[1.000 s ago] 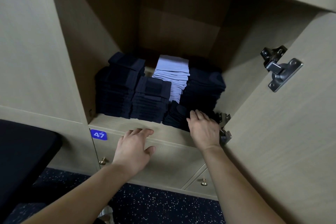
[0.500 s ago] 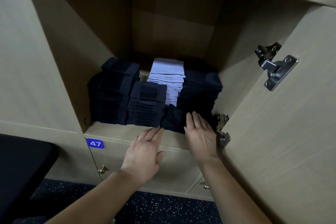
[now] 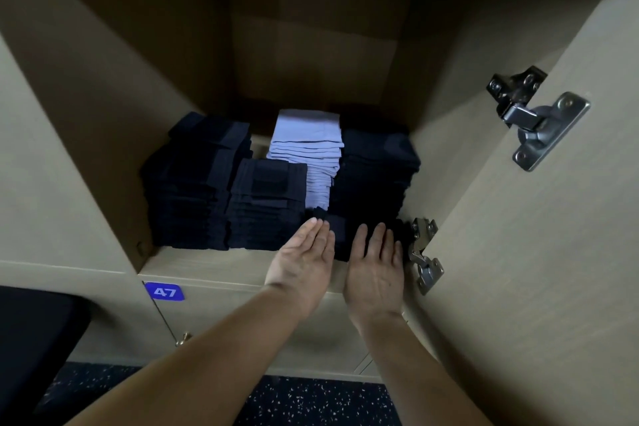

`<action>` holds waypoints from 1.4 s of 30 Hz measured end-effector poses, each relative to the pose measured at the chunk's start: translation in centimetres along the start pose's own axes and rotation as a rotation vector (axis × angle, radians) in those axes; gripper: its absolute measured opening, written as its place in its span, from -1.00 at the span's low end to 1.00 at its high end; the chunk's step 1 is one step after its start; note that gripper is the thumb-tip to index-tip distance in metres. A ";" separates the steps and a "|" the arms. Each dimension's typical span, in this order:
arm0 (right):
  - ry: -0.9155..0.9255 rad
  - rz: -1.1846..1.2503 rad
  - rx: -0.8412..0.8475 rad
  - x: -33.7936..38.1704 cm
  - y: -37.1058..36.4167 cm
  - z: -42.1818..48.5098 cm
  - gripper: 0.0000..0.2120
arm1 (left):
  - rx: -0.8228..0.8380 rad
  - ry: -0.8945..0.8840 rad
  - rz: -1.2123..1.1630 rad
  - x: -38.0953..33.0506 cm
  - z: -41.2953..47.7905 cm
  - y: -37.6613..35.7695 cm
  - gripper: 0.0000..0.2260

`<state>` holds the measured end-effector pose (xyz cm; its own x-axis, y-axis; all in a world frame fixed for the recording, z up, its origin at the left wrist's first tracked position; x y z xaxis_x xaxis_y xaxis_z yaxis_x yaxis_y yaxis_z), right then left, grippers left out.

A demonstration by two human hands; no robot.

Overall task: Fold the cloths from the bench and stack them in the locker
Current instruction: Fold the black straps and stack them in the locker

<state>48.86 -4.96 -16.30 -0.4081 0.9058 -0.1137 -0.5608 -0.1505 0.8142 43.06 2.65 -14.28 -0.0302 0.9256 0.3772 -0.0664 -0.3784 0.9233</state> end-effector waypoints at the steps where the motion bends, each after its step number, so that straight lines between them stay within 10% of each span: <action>1: -0.007 -0.006 0.006 0.1 -0.2 0.0 -0.48 | 0.013 -0.009 0.013 0.0 0.2 -0.2 -0.37; 16: 0.103 0.008 -0.223 -1.3 1.0 0.6 -0.59 | -0.336 -0.107 -0.179 -0.7 -1.1 1.4 -0.46; 21: 0.124 -0.021 -0.155 -1.5 -0.3 0.6 -0.62 | -0.117 -0.133 -0.077 -0.4 -1.4 -0.5 -0.46; 27: 0.150 -0.022 -0.046 -1.6 -1.7 0.8 -0.38 | -0.092 -0.140 -0.039 -0.1 -1.1 -1.3 -0.46; 42: 0.175 0.038 0.021 -0.7 0.0 2.4 -0.48 | -0.072 -0.075 -0.163 1.4 -1.7 0.3 -0.42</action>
<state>50.89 -4.60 -14.84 -0.5486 0.8167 -0.1789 -0.5287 -0.1731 0.8310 41.26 3.83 -13.55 0.0613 0.9712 0.2303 -0.1358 -0.2205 0.9659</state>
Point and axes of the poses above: each hand's wrist, its own z-axis towards the middle knuckle, its own y-axis out of the back of the hand, x = y × z, the point moved 7 cm from there along z, towards the middle knuckle, and after that the axes turned 9 degrees about -x, right-handed, at the moved point
